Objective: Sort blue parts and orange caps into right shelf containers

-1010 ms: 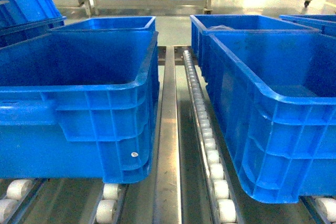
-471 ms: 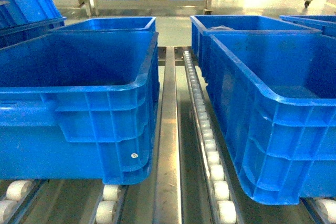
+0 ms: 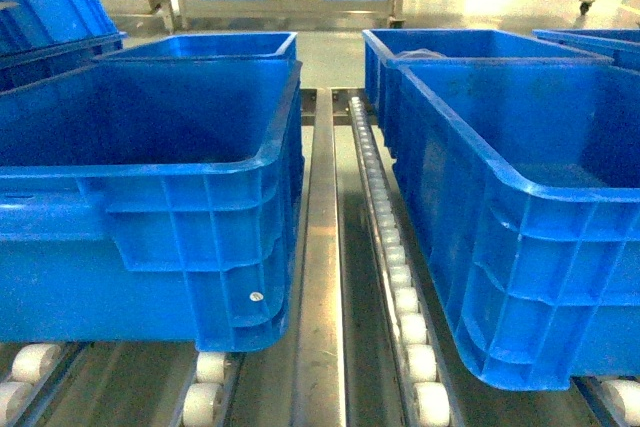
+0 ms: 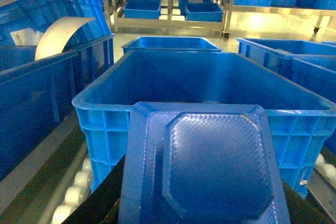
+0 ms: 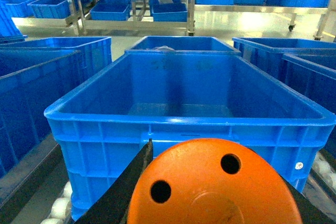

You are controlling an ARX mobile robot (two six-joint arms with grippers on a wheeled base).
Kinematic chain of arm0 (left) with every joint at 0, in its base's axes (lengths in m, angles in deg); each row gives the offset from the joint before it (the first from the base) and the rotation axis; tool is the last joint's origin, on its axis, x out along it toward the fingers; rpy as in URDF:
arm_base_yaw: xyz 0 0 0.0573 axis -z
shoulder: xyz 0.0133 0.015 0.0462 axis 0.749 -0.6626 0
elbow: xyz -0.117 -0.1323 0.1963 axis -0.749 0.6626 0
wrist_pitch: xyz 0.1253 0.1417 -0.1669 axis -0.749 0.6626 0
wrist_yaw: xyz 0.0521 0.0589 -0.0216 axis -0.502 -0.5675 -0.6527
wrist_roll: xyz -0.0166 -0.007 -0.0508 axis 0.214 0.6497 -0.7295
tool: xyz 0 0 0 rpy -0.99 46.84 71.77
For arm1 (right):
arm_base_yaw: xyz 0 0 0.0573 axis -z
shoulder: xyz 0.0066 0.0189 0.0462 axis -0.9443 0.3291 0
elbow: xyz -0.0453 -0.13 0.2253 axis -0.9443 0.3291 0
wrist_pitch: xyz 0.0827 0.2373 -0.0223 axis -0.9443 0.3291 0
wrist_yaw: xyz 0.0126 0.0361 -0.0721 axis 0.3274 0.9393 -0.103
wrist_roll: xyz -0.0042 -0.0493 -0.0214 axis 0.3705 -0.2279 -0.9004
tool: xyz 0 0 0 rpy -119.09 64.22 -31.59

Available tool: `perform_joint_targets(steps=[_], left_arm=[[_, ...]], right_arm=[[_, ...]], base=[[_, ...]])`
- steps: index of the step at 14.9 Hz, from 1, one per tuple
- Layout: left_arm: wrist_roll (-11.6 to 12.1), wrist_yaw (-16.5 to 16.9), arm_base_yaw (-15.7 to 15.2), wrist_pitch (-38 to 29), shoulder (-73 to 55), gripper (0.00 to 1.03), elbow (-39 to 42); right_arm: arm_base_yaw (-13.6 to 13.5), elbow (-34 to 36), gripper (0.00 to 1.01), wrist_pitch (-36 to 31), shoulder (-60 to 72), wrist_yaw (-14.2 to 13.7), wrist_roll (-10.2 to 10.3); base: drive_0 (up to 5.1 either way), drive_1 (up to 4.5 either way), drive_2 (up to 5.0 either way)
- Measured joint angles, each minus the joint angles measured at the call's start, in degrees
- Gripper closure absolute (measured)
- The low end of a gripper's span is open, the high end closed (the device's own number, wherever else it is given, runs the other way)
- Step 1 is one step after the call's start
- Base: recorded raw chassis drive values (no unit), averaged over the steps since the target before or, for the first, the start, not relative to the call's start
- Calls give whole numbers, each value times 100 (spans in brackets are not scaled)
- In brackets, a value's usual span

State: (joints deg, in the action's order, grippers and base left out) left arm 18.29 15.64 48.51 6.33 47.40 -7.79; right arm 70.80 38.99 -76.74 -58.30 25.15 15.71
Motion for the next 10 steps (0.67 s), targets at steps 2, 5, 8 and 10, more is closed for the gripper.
perform_joint_targets(steps=[2, 5, 8, 10], left_arm=[[0, 0, 0, 0, 0, 60, 0], [0, 0, 0, 0, 0, 60, 0], [0, 0, 0, 0, 0, 60, 0], [0, 0, 0, 0, 0, 60, 0]], right_arm=[[0, 0, 57, 2, 0, 0, 0], [0, 0, 57, 2, 0, 0, 0], [0, 0, 57, 2, 0, 0, 0], [0, 0, 57, 0, 0, 0, 0]], base=[[0, 0, 0], [0, 0, 0], [0, 0, 0], [0, 0, 0]])
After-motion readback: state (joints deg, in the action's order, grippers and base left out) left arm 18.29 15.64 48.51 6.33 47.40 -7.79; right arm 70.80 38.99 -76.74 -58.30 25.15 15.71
